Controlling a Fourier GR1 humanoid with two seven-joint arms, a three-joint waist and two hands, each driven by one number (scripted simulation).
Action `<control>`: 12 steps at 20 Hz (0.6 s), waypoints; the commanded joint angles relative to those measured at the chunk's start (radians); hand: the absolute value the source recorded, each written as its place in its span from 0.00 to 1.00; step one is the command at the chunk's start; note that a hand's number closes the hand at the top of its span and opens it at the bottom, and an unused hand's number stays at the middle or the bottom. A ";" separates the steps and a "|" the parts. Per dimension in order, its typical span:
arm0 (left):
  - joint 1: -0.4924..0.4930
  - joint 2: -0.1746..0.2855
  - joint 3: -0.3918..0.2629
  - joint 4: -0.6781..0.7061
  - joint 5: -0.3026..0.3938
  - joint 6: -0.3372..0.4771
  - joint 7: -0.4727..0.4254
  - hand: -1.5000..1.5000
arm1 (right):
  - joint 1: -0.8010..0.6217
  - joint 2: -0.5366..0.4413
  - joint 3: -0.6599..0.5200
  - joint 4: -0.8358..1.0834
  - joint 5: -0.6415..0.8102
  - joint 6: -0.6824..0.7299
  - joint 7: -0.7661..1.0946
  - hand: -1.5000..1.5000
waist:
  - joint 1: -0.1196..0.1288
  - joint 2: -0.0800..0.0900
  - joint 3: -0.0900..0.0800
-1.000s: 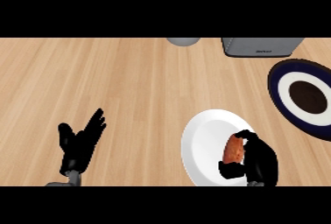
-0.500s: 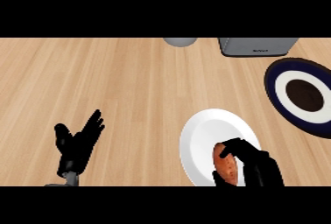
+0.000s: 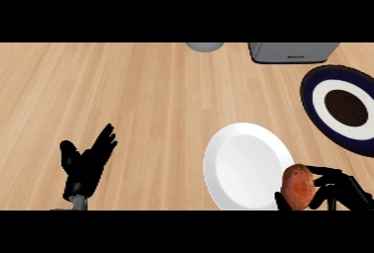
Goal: Pick the sweet potato from the plate and place it in the plate
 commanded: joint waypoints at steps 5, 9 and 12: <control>0.022 -0.001 0.002 -0.010 -0.003 -0.014 -0.024 0.50 | -0.055 -0.006 -0.255 0.147 -0.542 -0.028 -0.292 1.00 | 0.009 0.002 0.002; -0.028 -0.026 -0.015 0.009 -0.030 0.016 0.008 0.50 | -0.209 -0.040 -0.463 0.396 -0.678 0.064 -0.421 1.00 | 0.015 0.005 0.001; 0.023 -0.012 -0.011 -0.033 -0.014 -0.011 -0.004 0.50 | -0.324 -0.052 -0.556 0.557 -0.675 0.055 -0.453 1.00 | 0.026 0.005 0.000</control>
